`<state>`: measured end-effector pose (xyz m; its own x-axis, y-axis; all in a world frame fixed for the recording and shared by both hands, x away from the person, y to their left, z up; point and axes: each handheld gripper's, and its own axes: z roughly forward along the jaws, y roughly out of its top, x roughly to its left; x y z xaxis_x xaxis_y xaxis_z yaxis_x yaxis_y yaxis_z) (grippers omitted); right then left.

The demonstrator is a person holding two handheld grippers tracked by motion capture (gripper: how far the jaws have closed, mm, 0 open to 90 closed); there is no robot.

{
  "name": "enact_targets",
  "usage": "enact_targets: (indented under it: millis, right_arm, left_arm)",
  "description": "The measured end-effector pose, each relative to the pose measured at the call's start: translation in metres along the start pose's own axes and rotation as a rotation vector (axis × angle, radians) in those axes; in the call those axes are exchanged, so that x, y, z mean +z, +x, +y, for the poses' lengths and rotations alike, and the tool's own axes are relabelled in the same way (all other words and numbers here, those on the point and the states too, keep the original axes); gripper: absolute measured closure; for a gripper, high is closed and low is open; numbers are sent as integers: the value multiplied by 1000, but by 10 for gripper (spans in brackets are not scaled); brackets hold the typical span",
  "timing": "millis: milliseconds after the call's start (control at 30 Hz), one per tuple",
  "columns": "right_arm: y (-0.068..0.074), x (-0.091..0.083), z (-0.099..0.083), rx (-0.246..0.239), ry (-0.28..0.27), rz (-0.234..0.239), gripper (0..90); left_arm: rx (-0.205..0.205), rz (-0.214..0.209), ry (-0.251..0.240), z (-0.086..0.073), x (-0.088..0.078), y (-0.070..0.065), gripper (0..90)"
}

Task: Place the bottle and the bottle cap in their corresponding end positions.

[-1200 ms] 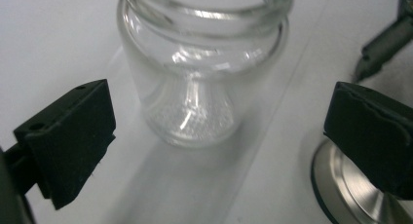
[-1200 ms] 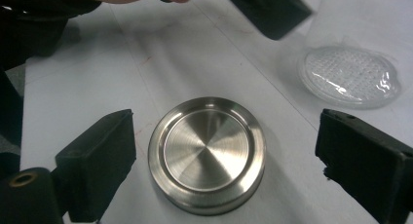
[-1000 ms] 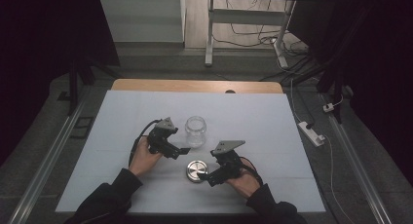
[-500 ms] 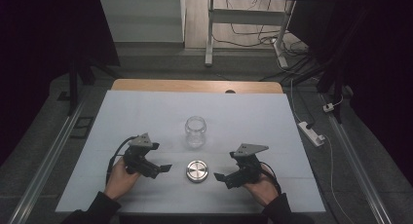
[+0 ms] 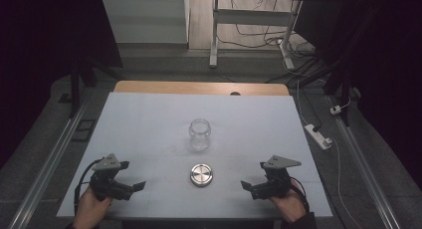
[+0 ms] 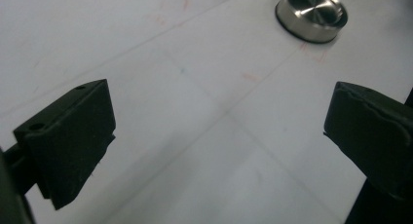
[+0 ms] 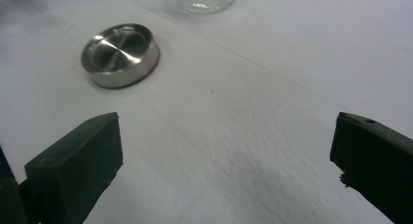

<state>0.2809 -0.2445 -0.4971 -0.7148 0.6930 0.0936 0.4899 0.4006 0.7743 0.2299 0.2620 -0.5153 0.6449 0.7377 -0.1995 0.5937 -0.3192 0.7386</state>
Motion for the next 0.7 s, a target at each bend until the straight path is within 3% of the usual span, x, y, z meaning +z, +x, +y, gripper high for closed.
enact_targets:
  millis: [167, 333, 533, 700]
  right_arm:
    - [-6, -14, -15, 47, 9, -31, 0]
    - [-9, -28, -26, 78, 7, -69, 0]
    - [-11, -40, -32, 107, -21, -102, 0]
    - [-10, -41, -33, 101, 0, -118, 0]
  left_arm:
    - [-66, 14, -12, -23, -17, 3, 0]
    - [-92, 61, -5, -38, -31, 4, 0]
    - [-123, 99, 2, -47, -39, 5, 0]
    - [-137, 108, 14, -49, -41, 5, 0]
